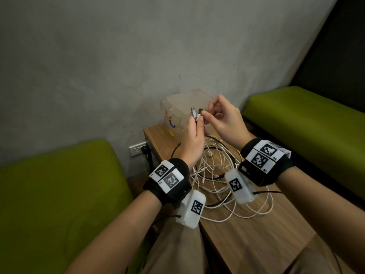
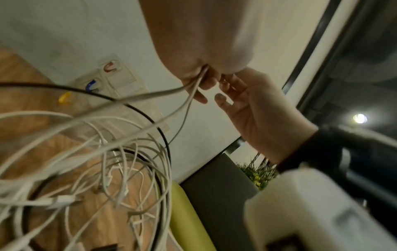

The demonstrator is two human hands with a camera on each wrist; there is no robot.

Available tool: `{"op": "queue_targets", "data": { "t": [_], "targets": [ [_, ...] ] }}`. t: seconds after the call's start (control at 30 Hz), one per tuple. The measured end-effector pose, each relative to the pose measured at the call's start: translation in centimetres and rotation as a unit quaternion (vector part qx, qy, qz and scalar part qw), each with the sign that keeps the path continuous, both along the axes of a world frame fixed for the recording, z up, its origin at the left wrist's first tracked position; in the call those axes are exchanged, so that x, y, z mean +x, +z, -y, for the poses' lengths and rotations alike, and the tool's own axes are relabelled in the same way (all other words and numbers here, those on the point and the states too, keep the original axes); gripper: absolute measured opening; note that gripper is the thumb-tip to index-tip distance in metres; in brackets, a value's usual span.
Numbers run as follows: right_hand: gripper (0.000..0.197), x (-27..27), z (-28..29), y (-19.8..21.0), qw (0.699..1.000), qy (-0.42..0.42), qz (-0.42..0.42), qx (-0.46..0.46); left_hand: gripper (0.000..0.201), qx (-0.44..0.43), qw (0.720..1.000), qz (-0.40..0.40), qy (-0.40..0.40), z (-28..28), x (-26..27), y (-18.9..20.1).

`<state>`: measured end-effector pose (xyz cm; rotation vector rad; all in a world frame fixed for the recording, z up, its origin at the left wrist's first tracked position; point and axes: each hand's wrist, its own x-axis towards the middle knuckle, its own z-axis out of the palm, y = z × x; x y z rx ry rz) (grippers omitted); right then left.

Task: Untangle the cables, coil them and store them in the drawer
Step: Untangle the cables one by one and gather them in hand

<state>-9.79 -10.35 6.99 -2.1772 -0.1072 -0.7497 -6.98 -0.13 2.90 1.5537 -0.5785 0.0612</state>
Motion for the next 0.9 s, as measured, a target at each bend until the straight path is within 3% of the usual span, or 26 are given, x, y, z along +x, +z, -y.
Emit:
{"op": "queue_targets", "data": {
  "t": [0.07, 0.13, 0.23, 0.37, 0.4, 0.53, 0.8, 0.83, 0.9],
  "targets": [
    [0.016, -0.2, -0.4, -1.2, 1.000, -0.008, 0.008, 0.018, 0.024, -0.014, 1.000, -0.015, 0.000, 0.1, 0.2, 0.6],
    [0.020, -0.7, -0.9, -3.1, 0.999, 0.017, -0.038, 0.018, 0.023, -0.029, 1.000, -0.009, 0.001, 0.1, 0.4, 1.5],
    [0.024, -1.3, 0.0, -6.7, 0.990, 0.043, -0.095, -0.091, 0.026, -0.057, 0.998, 0.013, 0.015, -0.4, 1.0, 2.7],
    [0.012, -1.7, 3.7, -11.1, 0.972, -0.025, -0.152, -0.178, 0.023, -0.081, 0.994, 0.054, 0.051, -1.6, 1.9, 4.2],
    [0.012, -2.0, 4.6, -12.1, 0.964, -0.049, -0.184, -0.188, 0.023, -0.087, 0.993, 0.061, 0.055, -1.8, 2.0, 4.7],
    [0.046, -3.5, 7.0, -14.1, 0.899, -0.103, -0.310, -0.291, 0.022, -0.092, 0.989, 0.101, 0.061, -2.2, 2.1, 5.7],
    [0.038, -4.4, 10.0, -13.7, 0.816, -0.096, -0.464, -0.332, 0.022, -0.156, 0.974, 0.121, 0.113, -3.4, 2.9, 6.0],
    [0.038, -4.3, 10.0, -13.4, 0.819, -0.094, -0.462, -0.328, 0.021, -0.141, 0.974, 0.133, 0.120, -3.3, 2.8, 5.9],
    [0.036, -4.2, 9.9, -12.7, 0.853, -0.101, -0.404, -0.316, 0.021, -0.086, 0.978, 0.152, 0.115, -2.9, 2.8, 5.3]
  ]
}}
